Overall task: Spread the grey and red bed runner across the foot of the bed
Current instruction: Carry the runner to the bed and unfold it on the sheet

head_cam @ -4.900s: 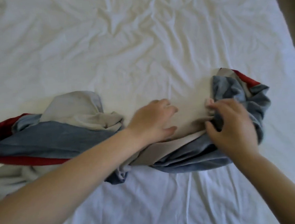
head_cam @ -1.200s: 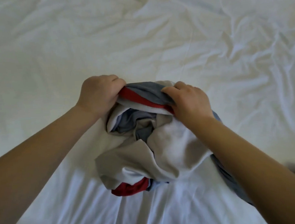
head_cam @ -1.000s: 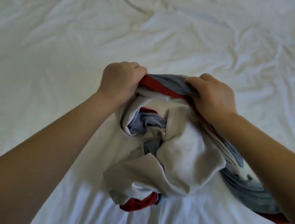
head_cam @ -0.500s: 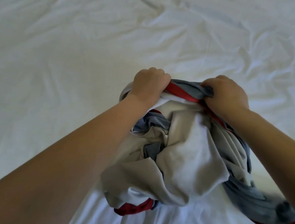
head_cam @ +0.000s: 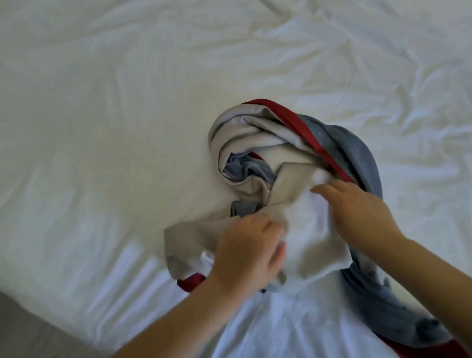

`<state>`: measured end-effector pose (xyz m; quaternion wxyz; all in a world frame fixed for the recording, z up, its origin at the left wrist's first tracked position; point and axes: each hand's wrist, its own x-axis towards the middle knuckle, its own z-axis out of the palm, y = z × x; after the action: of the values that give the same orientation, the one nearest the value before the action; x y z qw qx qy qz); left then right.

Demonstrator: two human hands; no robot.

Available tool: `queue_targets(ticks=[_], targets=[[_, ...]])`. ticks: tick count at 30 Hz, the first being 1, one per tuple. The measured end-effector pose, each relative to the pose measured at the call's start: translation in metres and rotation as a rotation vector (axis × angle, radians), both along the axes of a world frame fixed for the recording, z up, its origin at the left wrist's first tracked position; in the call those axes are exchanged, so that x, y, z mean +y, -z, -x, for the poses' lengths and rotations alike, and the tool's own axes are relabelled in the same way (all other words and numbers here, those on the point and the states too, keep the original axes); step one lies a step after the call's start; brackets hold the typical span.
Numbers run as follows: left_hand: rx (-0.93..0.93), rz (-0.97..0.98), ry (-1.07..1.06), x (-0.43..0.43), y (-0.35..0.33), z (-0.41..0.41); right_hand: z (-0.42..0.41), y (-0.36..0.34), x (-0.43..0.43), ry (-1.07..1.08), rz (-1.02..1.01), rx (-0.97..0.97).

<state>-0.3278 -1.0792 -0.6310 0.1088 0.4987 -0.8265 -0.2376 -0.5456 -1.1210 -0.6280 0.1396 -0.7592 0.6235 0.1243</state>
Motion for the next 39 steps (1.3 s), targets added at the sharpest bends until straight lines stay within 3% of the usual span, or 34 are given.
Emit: queue_targets(ticks=[5,9,12,15,25,33,39], targets=[[-0.257,-0.016,0.096,0.059,0.017,0.007,0.017,0.006,0.051,-0.116,-0.158,-0.26],[-0.227,0.121,0.134,0.044,0.029,-0.01,0.016,0.024,0.071,-0.267,-0.263,-0.089],[-0.182,0.248,0.144,0.028,0.031,-0.015,-0.004,0.036,0.076,-0.242,-0.098,-0.023],[-0.131,0.32,0.133,0.021,0.032,-0.022,-0.025,0.034,0.069,-0.187,0.11,-0.1],[-0.03,0.358,-0.013,-0.004,0.008,-0.082,-0.08,-0.012,0.019,-0.276,0.102,-0.058],[-0.109,0.403,-0.107,-0.037,-0.03,-0.185,-0.182,-0.036,-0.023,-0.304,0.379,-0.256],[-0.212,0.38,-0.208,-0.064,-0.039,-0.257,-0.266,-0.034,-0.059,-0.331,0.41,-0.218]])
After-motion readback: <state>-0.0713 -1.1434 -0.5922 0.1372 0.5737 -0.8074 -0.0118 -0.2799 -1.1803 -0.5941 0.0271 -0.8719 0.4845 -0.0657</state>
